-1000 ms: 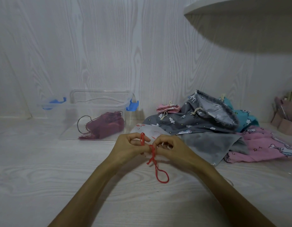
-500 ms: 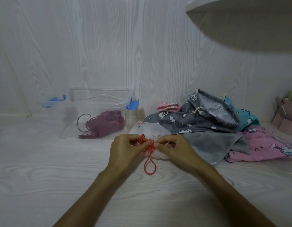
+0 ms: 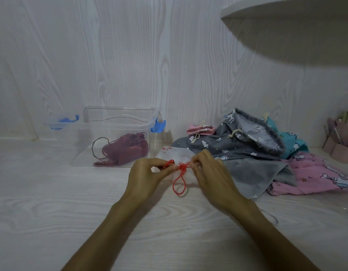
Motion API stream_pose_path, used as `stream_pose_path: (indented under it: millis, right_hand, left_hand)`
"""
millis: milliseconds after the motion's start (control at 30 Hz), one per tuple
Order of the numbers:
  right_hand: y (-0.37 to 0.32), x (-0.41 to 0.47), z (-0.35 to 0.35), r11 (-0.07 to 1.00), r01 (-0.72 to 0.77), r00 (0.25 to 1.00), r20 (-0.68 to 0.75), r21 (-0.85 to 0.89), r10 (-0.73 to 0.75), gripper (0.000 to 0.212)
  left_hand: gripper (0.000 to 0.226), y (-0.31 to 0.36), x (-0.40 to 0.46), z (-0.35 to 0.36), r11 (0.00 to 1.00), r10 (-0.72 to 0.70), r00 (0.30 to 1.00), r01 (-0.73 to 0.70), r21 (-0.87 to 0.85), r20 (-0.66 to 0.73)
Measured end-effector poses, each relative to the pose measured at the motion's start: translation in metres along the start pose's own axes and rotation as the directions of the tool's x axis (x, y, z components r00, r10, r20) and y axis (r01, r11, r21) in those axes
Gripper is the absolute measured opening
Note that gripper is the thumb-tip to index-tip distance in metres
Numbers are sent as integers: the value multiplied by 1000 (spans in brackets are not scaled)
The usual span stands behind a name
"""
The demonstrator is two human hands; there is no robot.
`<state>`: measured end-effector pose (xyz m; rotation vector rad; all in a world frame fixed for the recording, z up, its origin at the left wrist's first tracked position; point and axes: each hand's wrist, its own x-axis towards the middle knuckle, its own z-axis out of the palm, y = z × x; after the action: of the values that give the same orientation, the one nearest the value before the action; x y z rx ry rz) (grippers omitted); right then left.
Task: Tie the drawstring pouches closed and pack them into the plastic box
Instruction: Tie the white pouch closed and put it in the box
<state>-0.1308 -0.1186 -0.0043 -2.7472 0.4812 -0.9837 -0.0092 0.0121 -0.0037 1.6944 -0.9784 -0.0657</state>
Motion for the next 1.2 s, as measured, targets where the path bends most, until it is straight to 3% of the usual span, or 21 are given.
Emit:
stream_pose_path:
  millis: [100,200,267,333,400,467,533,600,733,800,900,967,1100,1200]
  right_hand:
    - [6,2,1,963,123,987,-69,-241,-143,11]
    - [13,3,4,930,171,982,-23,-326,-189,10]
    - [13,0,5,964,135,989,83,-230,-119,10]
    - [17,-1,2,999,-24,979,204,47,14,10]
    - [19,1,-5,916,-189,955,282,354,89,10]
    - [24,4,-17,801,-285,929,357,526,97,12]
    - [27,3,-26,813,-308,872,489,494,33,36]
    - [28,3,-22,880,-272,824,567,390,4,56]
    - [25,6,0,945,-210,881,467,251,72,60]
    - [21,11,4,946,-214,914,393,243,105,46]
    - [17,19,-1,903,-271,925,348,333,150,33]
    - [12,22,-18,871,-277,935,321,406,148,35]
    - [-10,33,-83,826,-167,974,221,539,52,27]
    - [-31,53,-122,852,-7,992,109,524,-60,26]
  left_hand:
    - [8,-1,3,-6,993,44,999,-40,112,-30]
    - [13,-2,4,-8,950,57,998,-42,311,-40]
    - [20,-7,5,-8,913,-4,1000,-2,408,14]
    - [27,-13,6,-10,912,-86,995,60,406,45]
    - [28,-16,7,-15,925,-159,987,136,355,34]
    - [39,-17,10,-20,904,-211,976,173,391,55]
    - [58,-19,14,-23,840,-302,947,209,501,111]
    - [57,-19,19,-25,780,-416,892,249,574,178]
    - [28,-8,26,-18,854,-505,805,412,317,313]
    - [11,-3,29,-11,873,-487,822,462,156,294]
    - [8,9,26,-7,865,-477,828,501,-8,296]
    - [7,21,23,-12,869,-445,832,490,-65,332]
    - [33,56,23,-36,888,-310,888,398,-231,341]
    - [17,91,34,-59,919,-218,930,298,-258,297]
